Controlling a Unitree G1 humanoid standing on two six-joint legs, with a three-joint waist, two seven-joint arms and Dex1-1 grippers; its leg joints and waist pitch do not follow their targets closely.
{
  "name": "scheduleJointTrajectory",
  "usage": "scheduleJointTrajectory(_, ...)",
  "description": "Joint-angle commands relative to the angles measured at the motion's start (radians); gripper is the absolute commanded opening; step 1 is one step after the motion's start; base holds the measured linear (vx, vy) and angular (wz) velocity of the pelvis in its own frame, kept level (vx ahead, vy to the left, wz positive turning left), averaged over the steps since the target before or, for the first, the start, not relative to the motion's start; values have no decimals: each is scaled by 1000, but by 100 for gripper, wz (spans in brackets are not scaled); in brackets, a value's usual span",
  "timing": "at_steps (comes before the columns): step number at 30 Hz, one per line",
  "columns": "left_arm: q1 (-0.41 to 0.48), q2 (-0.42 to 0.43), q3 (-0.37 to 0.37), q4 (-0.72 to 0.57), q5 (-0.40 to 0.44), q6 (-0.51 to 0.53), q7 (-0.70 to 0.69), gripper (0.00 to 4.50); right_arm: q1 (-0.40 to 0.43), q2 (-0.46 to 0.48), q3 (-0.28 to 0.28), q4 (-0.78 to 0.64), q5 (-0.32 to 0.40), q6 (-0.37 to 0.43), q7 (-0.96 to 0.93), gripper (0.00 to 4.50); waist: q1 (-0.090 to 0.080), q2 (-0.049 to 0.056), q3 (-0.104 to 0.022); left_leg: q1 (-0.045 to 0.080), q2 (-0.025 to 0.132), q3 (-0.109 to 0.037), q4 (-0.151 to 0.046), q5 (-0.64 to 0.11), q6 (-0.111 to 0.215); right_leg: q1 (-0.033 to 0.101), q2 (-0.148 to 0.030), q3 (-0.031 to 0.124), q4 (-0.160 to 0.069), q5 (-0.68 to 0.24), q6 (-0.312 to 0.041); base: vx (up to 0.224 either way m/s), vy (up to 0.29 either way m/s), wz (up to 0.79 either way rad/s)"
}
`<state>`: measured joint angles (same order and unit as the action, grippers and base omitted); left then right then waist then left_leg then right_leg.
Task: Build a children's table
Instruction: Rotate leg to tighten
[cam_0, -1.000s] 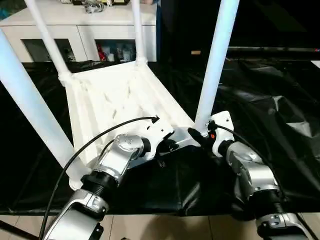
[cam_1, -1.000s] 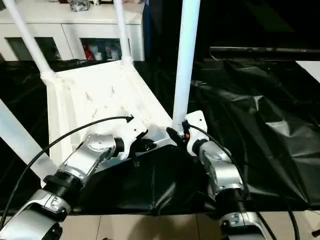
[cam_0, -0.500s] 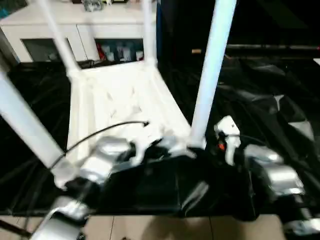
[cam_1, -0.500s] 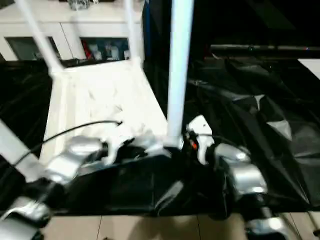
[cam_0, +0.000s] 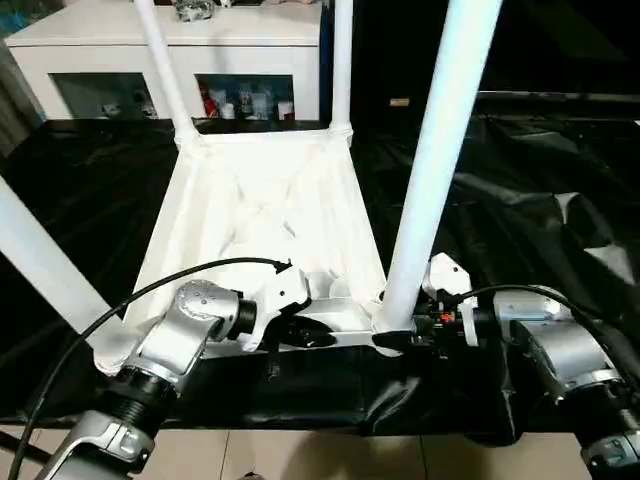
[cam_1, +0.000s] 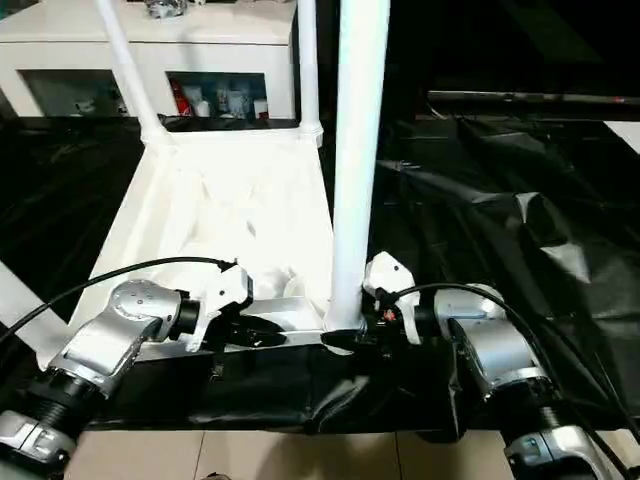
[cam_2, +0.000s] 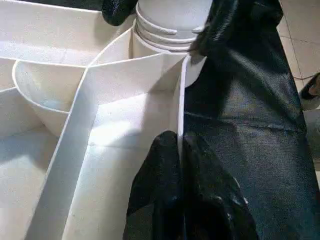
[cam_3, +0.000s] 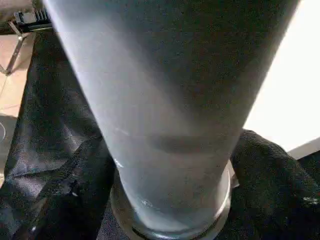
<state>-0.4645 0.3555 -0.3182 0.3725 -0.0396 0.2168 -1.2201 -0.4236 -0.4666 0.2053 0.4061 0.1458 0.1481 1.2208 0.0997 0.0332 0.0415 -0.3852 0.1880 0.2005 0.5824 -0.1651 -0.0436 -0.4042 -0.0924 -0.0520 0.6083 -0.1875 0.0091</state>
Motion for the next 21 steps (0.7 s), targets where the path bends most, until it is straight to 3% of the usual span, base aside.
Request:
scheduleJointTrajectory(1,9,-13,-4,-39,-42,-1,-34,0,-10,8,10,6,-5,-2,8,329,0,-19,-57,17,44,-20,-66,-248,50,41,-52,36,-76,-235,-225,0,0,0)
scheduleJointTrajectory(9,5,-20,-1,-30,-35,2,-7,0,4,8,6,-7,26,17,24,276,-1,-18,-59,18,43,-19,-63,-231,57,42,-50,35,-73,-206,-233,0,0,0)
scheduleJointTrajectory(13,-45,-73,36,70,16,-15,171,0,19,53,-27,14,6,34,-104,273,-1,-19,-54,20,42,-19,-65,-257,48,39,-51,36,-81,-257,-224,0,0,0)
scheduleJointTrajectory(16,-98,-124,62,152,50,-27,318,0,8,126,-75,61,-19,52,-309,272,-7,-21,-51,22,37,-24,-69,-300,13,36,-55,35,-91,-368,-184,0,0,0)
scheduleJointTrajectory(18,-135,-166,81,199,60,-17,416,0,7,186,-106,71,-16,84,-425,272,-14,-19,-51,24,35,-25,-71,-315,-2,33,-52,35,-96,-393,-165,0,0,0)
scheduleJointTrajectory(21,-175,-216,98,246,71,-8,518,0,23,252,-112,45,-17,110,-513,272,-13,-15,-53,23,36,-26,-71,-312,1,32,-53,36,-98,-383,-156,0,0,0)
